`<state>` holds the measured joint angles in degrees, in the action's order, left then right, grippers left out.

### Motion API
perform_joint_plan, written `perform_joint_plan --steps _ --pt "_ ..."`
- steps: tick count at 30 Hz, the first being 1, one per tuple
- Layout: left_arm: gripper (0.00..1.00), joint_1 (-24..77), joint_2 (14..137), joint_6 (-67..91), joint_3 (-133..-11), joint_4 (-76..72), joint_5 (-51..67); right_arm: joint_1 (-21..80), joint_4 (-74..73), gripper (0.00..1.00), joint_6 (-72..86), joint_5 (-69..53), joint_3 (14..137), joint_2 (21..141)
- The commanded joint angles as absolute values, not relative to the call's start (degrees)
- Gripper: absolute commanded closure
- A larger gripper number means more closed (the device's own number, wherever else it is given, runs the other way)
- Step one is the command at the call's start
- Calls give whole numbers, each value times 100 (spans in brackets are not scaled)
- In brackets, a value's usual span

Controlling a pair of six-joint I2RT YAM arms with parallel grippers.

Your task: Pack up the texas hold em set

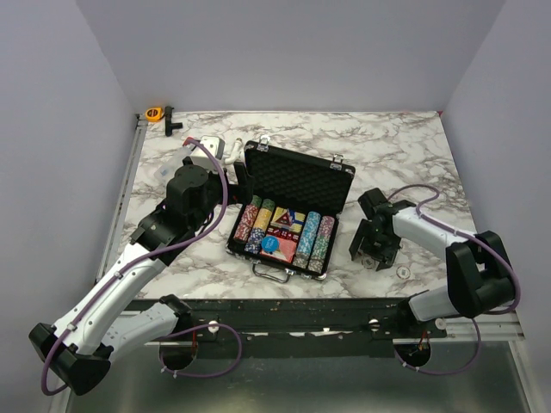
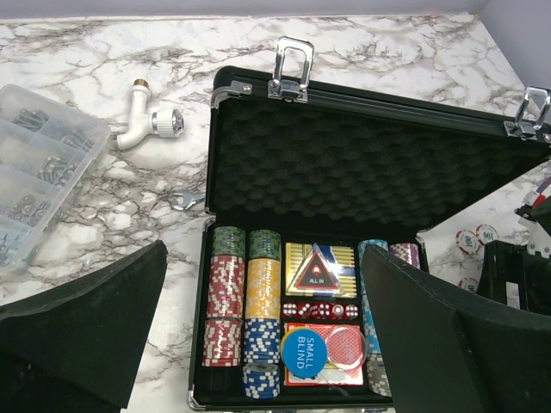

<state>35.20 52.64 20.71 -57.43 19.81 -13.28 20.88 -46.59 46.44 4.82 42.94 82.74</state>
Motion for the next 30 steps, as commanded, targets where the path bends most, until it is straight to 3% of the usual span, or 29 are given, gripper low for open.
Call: perform_joint_plan --steps 1,16,24,30 --pt "5 3475 5175 2001 -5915 2074 -1264 2021 -4382 23 4613 390 4056 8192" --pt "5 3489 5072 2020 -5897 2052 -1214 2020 -3506 22 4386 411 4046 8402" --pt "5 3489 5136 2041 -5892 2026 -1179 2015 -3543 22 4182 1043 4451 8433" --pt "5 3485 5152 2031 -5889 2037 -1173 2028 -3670 25 4183 516 4406 8515"
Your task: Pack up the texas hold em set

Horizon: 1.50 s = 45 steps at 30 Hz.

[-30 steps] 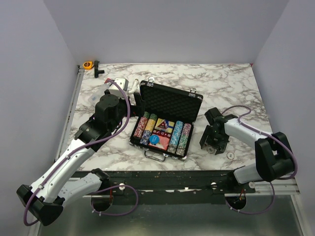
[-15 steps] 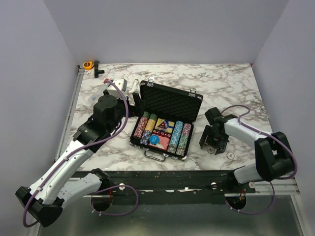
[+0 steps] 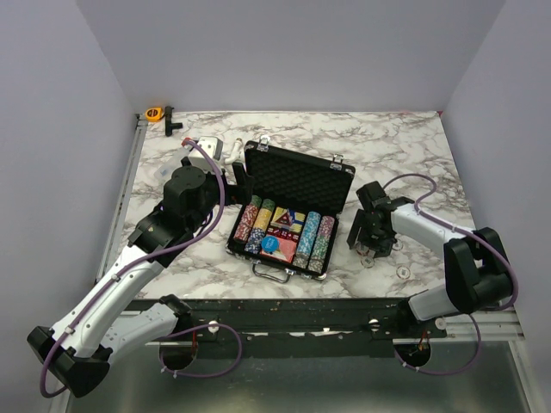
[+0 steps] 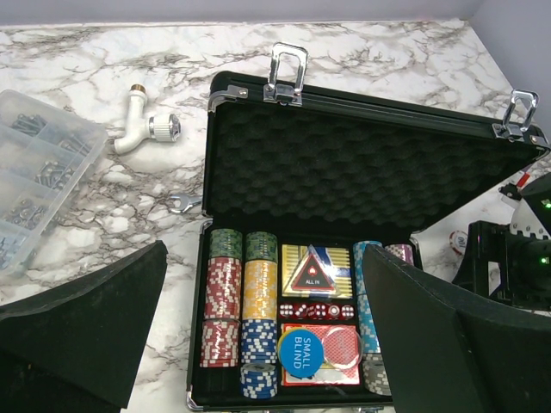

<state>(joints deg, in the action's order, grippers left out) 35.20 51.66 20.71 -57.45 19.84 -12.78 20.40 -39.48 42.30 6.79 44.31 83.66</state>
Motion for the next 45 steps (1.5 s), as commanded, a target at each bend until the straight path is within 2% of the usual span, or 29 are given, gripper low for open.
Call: perform_joint_plan --steps 1,10,16,21,27,37,45 --pt "5 3489 5151 2035 -5882 2035 -1186 2035 -3748 25 4230 393 4361 8492" --pt "5 3489 5203 2046 -5897 2038 -1137 2421 -3986 25 4612 -413 4219 8165" --pt "5 3489 5201 2083 -5889 2026 -1061 2536 -4247 26 4710 -285 4262 8184" --pt "5 3489 5234 2065 -5882 2015 -1107 2531 -4893 31 5008 -128 4279 8201" --pt "5 3489 5208 2100 -5904 2030 -978 2536 -4859 31 4823 -124 4181 8182" --pt "5 3489 5203 2065 -5889 2012 -1015 2531 -4524 36 4676 -302 4443 8715" --pt "5 3489 5192 2048 -5892 2023 -1069 2540 -4439 46 4811 -335 4363 8937"
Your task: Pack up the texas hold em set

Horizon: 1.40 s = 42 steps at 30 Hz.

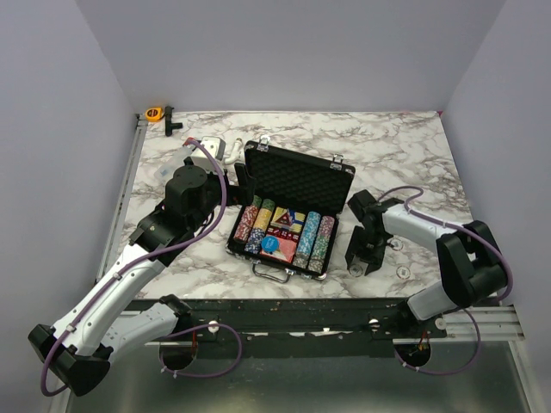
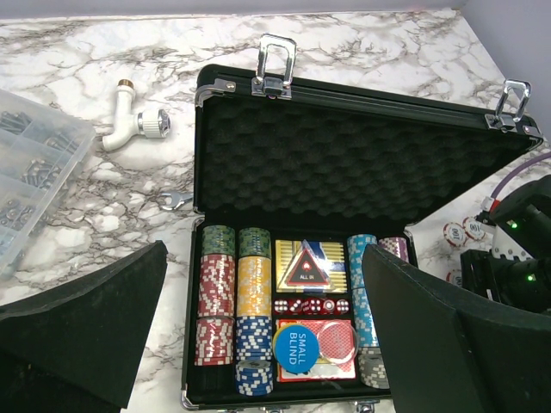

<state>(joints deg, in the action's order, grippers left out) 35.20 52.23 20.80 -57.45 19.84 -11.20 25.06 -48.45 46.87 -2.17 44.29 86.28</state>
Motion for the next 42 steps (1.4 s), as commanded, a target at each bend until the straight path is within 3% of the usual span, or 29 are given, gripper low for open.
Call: perform_joint_plan --steps 1,16,25,42 --pt "5 3489 5186 2048 -5897 2026 -1069 2540 -4431 46 4830 -334 4377 8951" --pt "5 3489 5153 2039 -5906 2033 -1051 2540 -4248 62 5142 -28 4487 8421" --pt "5 3489 5194 2049 -5915 2044 -1043 2526 -4711 70 5041 923 4886 7913" --pt "5 3489 5230 2041 -5913 2035 -1019 2170 -4633 67 4672 1222 5075 8412"
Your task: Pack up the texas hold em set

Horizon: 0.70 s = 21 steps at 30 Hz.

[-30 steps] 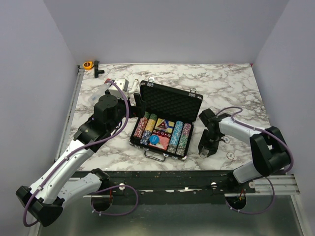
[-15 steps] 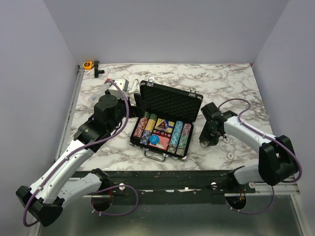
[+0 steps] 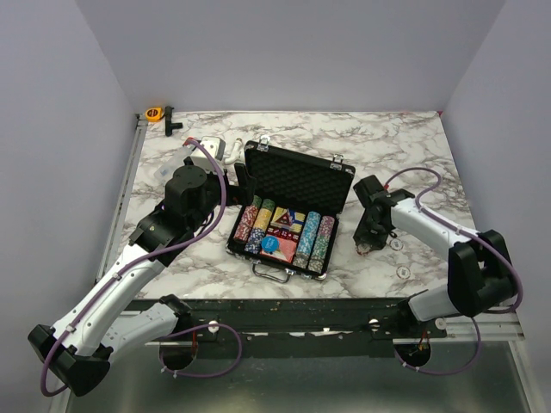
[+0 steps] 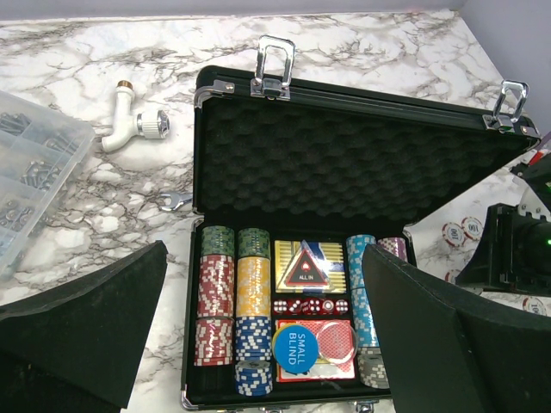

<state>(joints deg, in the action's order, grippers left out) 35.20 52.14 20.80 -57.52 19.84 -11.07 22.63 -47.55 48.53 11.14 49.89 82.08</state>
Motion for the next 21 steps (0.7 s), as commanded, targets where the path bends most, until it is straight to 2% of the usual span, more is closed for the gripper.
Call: perform_joint_plan --steps 1,12,21 --pt "5 3489 5230 2039 -5905 2031 -1028 2158 -4593 66 4644 1161 5073 8451" --pt "5 3489 5280 2030 -5908 2035 -1035 2081 -4439 62 4468 1067 5170 8722" --pt "5 3489 5310 2021 -5911 2031 -1028 2013 -4360 47 4414 849 5191 8767"
